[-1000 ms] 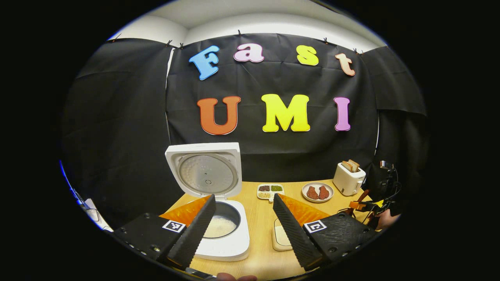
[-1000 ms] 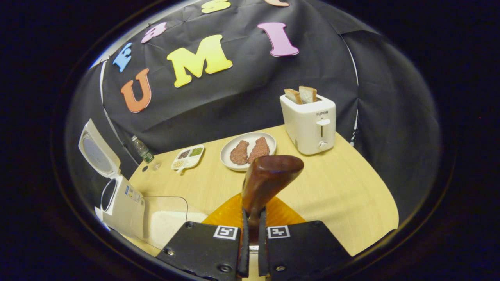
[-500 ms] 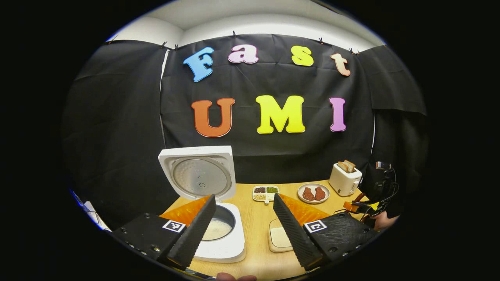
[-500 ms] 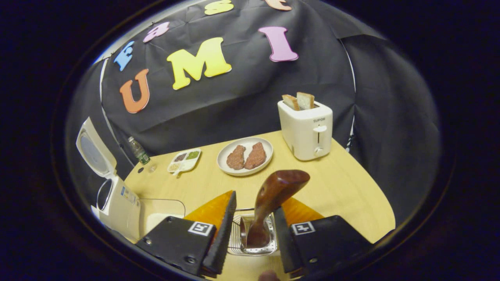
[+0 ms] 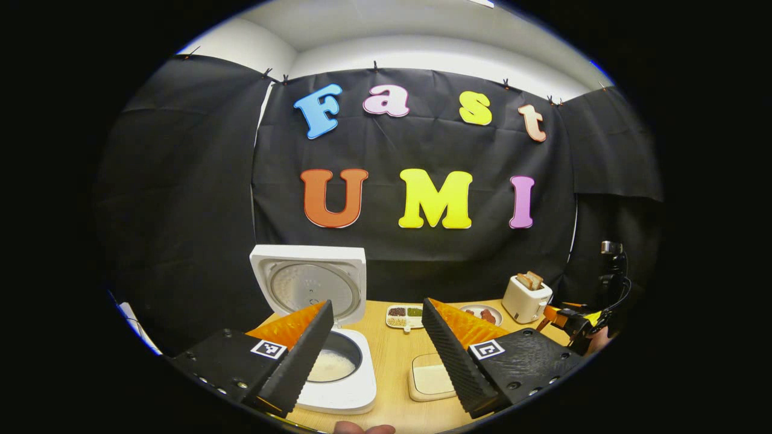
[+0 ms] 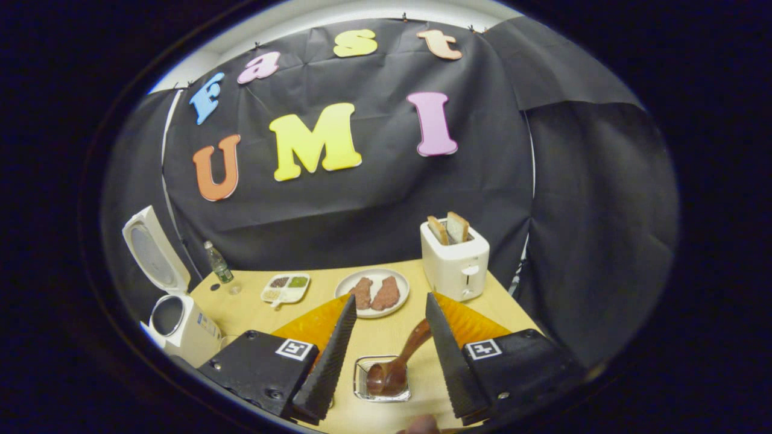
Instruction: Close the left gripper, press the button to open the rice cooker; take a wooden spoon from the chopstick holder with the right hand, scoop a spoonful of rice and pour it into the rice cooker, then put the wooden spoon back into the chopstick holder.
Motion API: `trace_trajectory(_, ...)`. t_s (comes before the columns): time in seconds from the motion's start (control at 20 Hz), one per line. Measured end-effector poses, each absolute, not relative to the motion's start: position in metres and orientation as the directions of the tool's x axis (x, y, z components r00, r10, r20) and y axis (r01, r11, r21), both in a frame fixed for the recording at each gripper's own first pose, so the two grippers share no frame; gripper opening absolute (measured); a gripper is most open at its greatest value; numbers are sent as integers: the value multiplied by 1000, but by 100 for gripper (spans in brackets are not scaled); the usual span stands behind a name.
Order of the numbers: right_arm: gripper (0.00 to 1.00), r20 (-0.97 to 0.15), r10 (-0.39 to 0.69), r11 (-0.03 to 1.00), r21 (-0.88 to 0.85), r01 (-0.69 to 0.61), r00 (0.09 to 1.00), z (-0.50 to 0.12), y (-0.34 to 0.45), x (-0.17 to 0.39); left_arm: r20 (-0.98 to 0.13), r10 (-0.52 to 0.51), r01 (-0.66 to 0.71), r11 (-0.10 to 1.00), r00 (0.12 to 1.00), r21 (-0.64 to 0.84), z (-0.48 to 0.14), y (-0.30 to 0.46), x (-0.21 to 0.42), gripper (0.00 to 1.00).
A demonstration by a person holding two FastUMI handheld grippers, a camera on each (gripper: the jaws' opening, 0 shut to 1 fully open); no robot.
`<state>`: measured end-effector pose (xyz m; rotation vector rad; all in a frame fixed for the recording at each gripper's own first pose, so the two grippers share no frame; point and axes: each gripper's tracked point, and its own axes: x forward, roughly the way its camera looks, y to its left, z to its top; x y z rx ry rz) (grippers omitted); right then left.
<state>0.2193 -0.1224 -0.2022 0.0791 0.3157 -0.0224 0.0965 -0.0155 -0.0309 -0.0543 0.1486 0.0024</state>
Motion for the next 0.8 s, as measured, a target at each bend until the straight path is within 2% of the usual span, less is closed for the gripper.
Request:
trace_trajectory(0.15, 80, -229, -11, 999, 38, 20, 973, -153, -112, 207, -85, 38, -40, 999, 996, -24, 2, 6, 110, 95)
trace_trajectory(0.25, 100, -184, 5, 999, 38, 2, 983, -123, -98, 198, -59, 48, -53, 995, 997, -86, 19, 20, 124, 94)
trace_trajectory(0.35, 100, -151, 22, 999, 37, -17, 988, -97, -86, 185, -55, 73, -80, 988, 996, -129, 25, 39, 140, 95)
trace_trajectory(0.4, 96, -140, 34, 999, 42, -29, 989, -89, -80, 180, -52, 89, -95, 987, 995, -127, 28, 50, 149, 95)
trace_trajectory(0.5, 100, -126, 44, 998, 39, -40, 991, -73, -75, 166, -53, 101, -107, 988, 993, -116, 30, 66, 170, 95)
trace_trajectory(0.6, 96, -112, 28, 999, 28, -25, 993, -63, -80, 152, -57, 96, -102, 989, 994, -111, 32, 75, 196, 95)
trace_trajectory(0.8, 100, -126, -31, 999, 9, 32, 992, -62, -104, 124, -78, 112, -120, 988, 991, -99, 24, 101, 254, 95)
